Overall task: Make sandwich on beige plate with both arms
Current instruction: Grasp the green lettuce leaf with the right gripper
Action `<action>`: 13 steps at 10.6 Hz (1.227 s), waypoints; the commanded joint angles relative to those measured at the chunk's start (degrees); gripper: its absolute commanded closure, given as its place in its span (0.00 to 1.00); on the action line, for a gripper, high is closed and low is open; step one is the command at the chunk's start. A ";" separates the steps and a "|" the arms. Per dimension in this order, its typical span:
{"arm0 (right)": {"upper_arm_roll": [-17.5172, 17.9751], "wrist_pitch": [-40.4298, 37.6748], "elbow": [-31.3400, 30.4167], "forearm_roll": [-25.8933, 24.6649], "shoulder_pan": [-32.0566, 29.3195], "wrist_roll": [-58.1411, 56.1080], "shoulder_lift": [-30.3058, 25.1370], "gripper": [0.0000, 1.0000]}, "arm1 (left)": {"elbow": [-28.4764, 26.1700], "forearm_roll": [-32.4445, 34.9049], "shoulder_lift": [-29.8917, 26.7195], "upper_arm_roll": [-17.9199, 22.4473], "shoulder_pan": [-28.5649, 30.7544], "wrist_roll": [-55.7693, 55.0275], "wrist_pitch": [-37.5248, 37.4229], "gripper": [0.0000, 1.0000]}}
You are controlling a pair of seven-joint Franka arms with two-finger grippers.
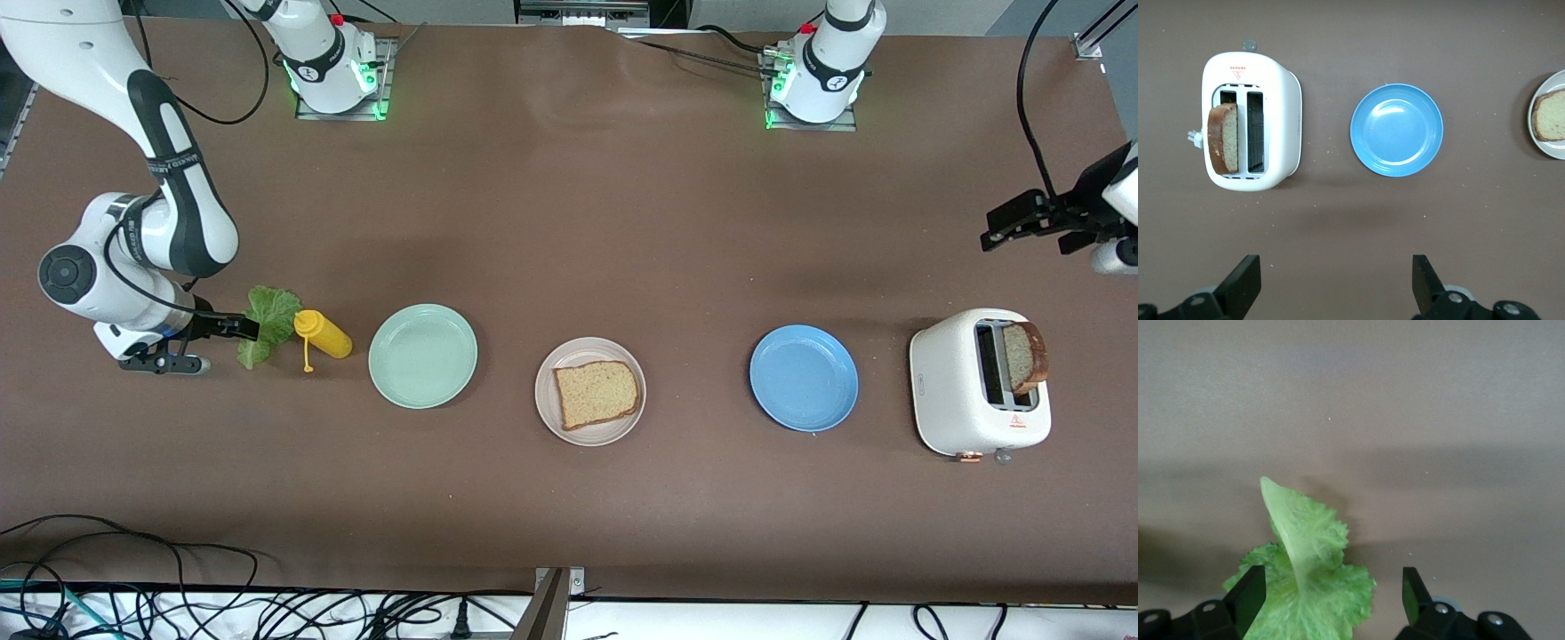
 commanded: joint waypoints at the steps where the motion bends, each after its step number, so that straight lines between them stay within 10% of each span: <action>1: 0.59 1.06 -0.15 2.18 -0.67 0.20 0.64 0.34 | -0.56 -1.77 -2.10 -0.28 0.49 1.46 -2.16 0.00; 6: 0.68 0.80 0.11 2.45 -0.67 0.29 1.17 1.00 | 0.23 -0.98 -2.72 -0.46 0.49 5.94 -4.01 0.00; 10: 0.68 0.62 0.29 2.45 -0.67 0.29 1.17 1.00 | 1.98 -0.98 -1.76 -0.55 0.49 5.94 -4.45 0.00; 12: 0.68 0.62 1.16 3.67 -0.76 0.64 1.17 0.29 | 2.87 -0.89 -0.88 -0.46 0.58 5.94 -4.45 0.00; 13: 0.68 1.14 1.17 5.25 -0.67 0.55 1.96 0.21 | 2.87 -0.89 -0.79 -0.46 0.58 6.03 -4.45 0.00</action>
